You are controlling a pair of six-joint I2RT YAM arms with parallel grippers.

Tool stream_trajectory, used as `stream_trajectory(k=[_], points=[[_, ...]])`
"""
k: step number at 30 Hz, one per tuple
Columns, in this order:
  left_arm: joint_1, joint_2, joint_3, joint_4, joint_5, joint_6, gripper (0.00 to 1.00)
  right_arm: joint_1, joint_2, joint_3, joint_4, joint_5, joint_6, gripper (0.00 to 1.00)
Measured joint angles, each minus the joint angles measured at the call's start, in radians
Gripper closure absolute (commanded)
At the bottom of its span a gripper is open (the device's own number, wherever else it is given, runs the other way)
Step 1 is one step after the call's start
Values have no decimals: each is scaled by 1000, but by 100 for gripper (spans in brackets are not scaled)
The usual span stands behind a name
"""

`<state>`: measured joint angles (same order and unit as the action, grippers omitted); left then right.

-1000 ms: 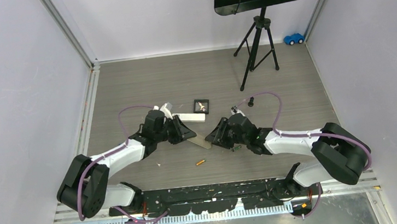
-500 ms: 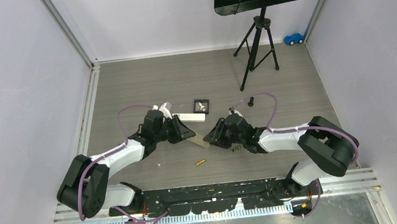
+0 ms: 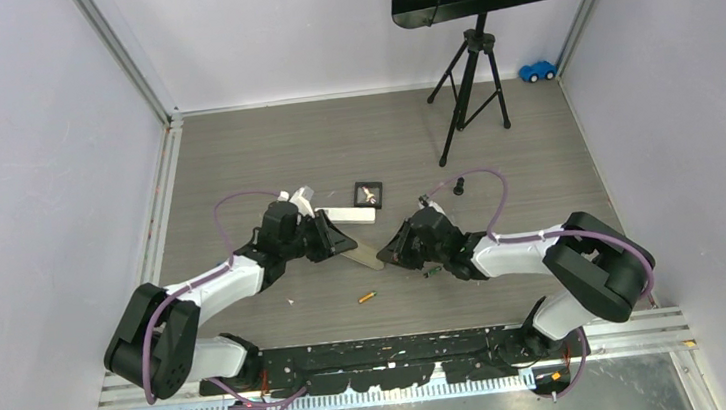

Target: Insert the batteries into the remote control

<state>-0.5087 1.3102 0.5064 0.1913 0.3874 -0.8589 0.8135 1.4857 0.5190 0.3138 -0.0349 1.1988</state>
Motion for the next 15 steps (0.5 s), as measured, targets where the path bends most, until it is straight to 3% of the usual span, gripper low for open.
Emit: stream_trajectory(k=[3, 8, 15], points=[[0, 0, 0, 0, 0, 1, 100, 0, 0, 3, -3, 0, -1, 83], [0, 0, 0, 0, -1, 3, 100, 0, 0, 6, -3, 1, 0, 73], [0, 0, 0, 0, -1, 3, 100, 0, 0, 9, 0, 18, -6, 74]])
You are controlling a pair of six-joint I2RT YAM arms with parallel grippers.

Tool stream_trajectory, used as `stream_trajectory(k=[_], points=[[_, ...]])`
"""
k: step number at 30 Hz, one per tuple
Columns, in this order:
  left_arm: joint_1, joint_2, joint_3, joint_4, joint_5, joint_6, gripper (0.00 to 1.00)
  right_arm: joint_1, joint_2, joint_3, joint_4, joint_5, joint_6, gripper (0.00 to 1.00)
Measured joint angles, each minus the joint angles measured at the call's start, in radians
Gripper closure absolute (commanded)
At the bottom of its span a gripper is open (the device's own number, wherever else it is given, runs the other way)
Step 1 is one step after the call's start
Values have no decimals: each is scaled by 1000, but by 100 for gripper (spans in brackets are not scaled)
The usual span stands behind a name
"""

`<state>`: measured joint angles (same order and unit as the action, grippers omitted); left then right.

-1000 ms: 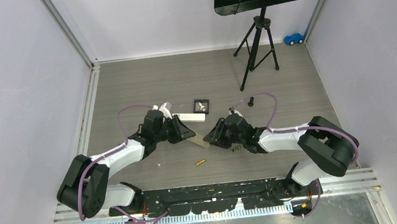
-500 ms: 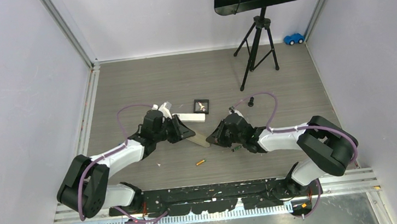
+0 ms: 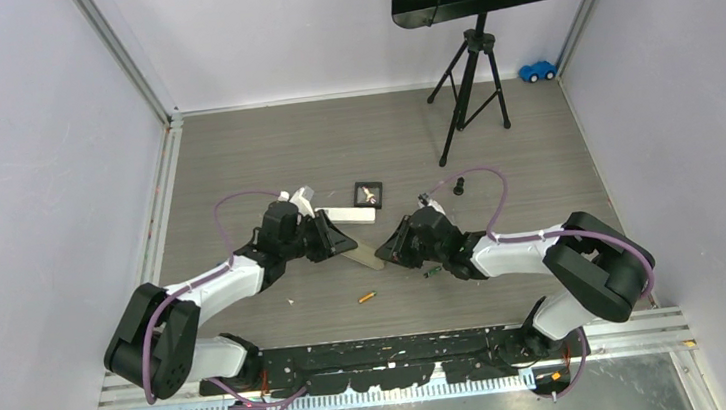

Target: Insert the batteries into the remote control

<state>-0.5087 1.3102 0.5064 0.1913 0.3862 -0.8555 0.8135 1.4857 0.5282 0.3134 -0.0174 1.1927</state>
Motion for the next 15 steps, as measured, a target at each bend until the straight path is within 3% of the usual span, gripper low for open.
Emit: stream_trajectory(k=[7, 15], points=[[-2, 0, 0, 0, 0, 0, 100, 0, 0, 0, 16, 30, -18, 73], [-2, 0, 0, -1, -1, 0, 100, 0, 0, 0, 14, 35, -14, 64]])
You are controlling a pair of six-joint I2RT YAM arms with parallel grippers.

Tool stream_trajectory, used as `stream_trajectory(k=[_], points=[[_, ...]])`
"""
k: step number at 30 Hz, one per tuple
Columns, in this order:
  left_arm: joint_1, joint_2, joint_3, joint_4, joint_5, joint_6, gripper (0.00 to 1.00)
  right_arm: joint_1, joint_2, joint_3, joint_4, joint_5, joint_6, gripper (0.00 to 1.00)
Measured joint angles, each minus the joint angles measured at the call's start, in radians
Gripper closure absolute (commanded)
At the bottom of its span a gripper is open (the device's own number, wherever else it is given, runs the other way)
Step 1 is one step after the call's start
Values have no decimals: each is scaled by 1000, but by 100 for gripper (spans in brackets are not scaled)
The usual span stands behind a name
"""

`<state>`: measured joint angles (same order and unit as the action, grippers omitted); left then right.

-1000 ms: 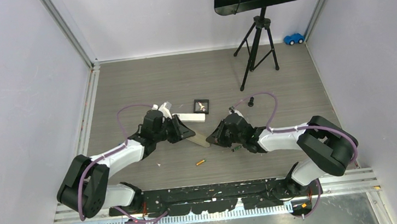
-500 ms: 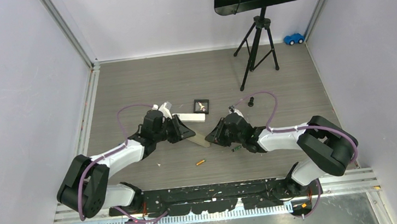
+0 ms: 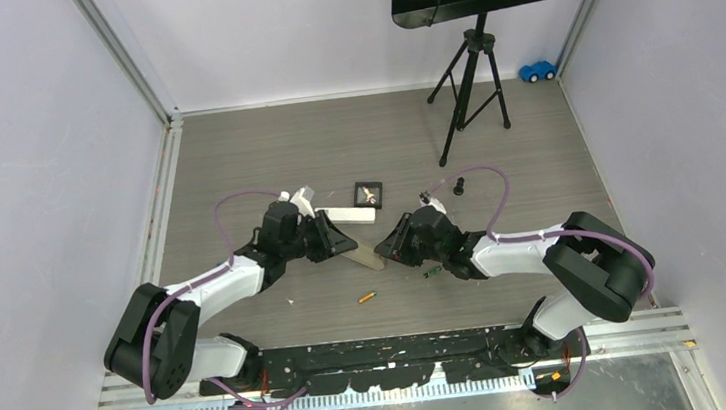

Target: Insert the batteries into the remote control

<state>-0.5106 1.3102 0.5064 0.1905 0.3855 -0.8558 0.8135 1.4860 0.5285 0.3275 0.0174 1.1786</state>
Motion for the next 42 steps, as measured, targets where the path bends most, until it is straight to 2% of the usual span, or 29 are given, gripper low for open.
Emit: stream_trajectory(k=[4, 8, 12, 14, 20, 34, 37, 42], points=[[0, 0, 0, 0, 0, 0, 100, 0, 0, 0, 0, -2, 7, 63], [0, -1, 0, 0, 0, 0, 100, 0, 2, 0, 4, -8, 15, 74], [0, -1, 0, 0, -4, 0, 100, 0, 18, 0, 17, -16, 26, 77], [0, -1, 0, 0, -5, 0, 100, 0, 20, 0, 18, -16, 29, 76], [0, -1, 0, 0, -6, 1, 100, 0, 20, 0, 5, -15, 35, 64], [2, -2, 0, 2, -10, 3, 100, -11, 37, 4, 37, -35, 56, 63], [8, -2, 0, 3, -8, 6, 100, -22, 53, -13, 96, -56, 75, 63], [13, 10, 22, -20, 11, 27, 100, -35, 85, -104, 319, -89, 97, 64]])
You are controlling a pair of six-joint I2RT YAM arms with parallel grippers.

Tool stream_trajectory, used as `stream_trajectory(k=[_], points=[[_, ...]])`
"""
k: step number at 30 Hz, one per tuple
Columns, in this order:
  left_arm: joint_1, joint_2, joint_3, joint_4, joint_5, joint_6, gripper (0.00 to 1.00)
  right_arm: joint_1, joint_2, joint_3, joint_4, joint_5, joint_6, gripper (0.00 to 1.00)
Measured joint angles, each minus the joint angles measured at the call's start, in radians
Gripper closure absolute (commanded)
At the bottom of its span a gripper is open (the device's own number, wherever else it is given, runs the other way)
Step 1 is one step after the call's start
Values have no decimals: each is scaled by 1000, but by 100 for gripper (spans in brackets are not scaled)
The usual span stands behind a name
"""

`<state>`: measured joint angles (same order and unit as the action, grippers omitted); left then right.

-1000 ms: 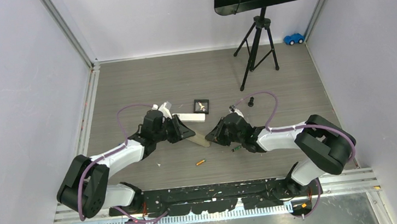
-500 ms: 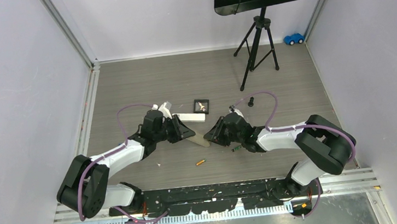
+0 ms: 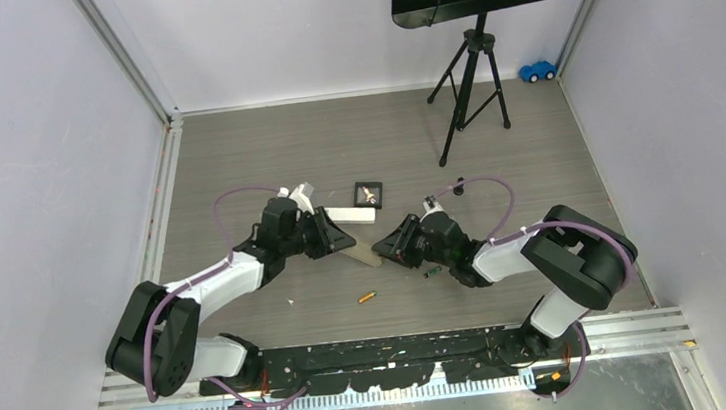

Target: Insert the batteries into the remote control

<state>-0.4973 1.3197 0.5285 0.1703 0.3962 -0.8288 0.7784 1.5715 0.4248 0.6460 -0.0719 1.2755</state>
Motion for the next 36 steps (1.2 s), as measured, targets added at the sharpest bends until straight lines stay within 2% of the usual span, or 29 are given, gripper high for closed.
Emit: stream_trajectory(k=[7, 15, 24, 36], points=[[5, 5, 15, -27, 8, 18, 100, -8, 50, -42, 166, -41, -12, 65], [22, 6, 23, -33, -16, 22, 100, -22, 180, -56, 406, -62, -8, 69], [12, -25, 39, -111, -65, 21, 100, -21, 179, -56, 416, -87, -29, 69], [10, -75, 66, -213, -180, 23, 100, -26, 85, -59, 402, -75, -66, 69]])
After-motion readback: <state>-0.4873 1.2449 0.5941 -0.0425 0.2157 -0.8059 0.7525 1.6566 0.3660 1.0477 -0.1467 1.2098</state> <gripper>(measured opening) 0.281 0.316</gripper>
